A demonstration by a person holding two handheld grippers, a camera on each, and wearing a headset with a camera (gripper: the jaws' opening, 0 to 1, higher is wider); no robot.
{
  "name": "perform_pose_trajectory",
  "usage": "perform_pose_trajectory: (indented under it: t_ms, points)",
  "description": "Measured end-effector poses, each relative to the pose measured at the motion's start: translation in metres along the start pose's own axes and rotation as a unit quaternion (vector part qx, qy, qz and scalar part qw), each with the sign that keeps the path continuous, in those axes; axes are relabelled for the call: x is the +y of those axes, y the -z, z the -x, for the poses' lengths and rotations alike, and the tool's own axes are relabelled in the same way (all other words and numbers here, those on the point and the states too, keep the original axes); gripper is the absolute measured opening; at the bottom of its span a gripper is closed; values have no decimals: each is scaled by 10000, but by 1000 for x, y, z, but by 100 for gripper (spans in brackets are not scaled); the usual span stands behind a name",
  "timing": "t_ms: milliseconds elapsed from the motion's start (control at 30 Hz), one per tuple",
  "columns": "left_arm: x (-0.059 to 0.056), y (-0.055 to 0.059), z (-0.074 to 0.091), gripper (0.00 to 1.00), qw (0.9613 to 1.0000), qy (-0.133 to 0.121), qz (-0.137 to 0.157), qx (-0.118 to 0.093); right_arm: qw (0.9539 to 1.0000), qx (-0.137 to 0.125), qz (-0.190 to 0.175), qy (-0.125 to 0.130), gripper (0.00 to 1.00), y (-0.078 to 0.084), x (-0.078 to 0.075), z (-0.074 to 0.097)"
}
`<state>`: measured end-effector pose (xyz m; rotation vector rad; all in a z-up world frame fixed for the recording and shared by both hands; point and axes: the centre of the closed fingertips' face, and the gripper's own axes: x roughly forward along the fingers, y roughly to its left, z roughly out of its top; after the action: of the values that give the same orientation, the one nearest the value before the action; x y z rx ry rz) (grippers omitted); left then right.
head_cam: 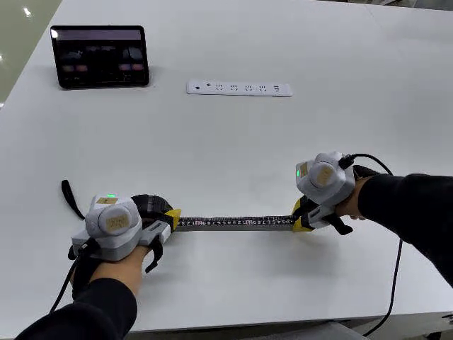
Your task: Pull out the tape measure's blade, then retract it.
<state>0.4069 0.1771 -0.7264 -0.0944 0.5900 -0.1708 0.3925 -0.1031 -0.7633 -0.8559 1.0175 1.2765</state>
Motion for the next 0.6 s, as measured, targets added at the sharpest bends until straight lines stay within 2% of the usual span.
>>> perform_pose_trajectory:
  t_ms: [267,400,467,500,600]
  points:
    - [-1,1,1,60,10000,25,38,46,10000,12,55,-19,10,-1,1,1]
    - [-1,1,1,60,10000,36,59,52,9998,-95,177,13,11,-1,3,2]
    - [-1,1,1,60,10000,45,62,55,9998,-187,73,45,11,-2,1,1]
    - [-1,1,1,60,9999,50,70,55,9995,-298,-100,63,11,-3,1,1]
    - [-1,1,0,60,9999,78,86,70,9992,-372,-39,121,11,-6,2,0]
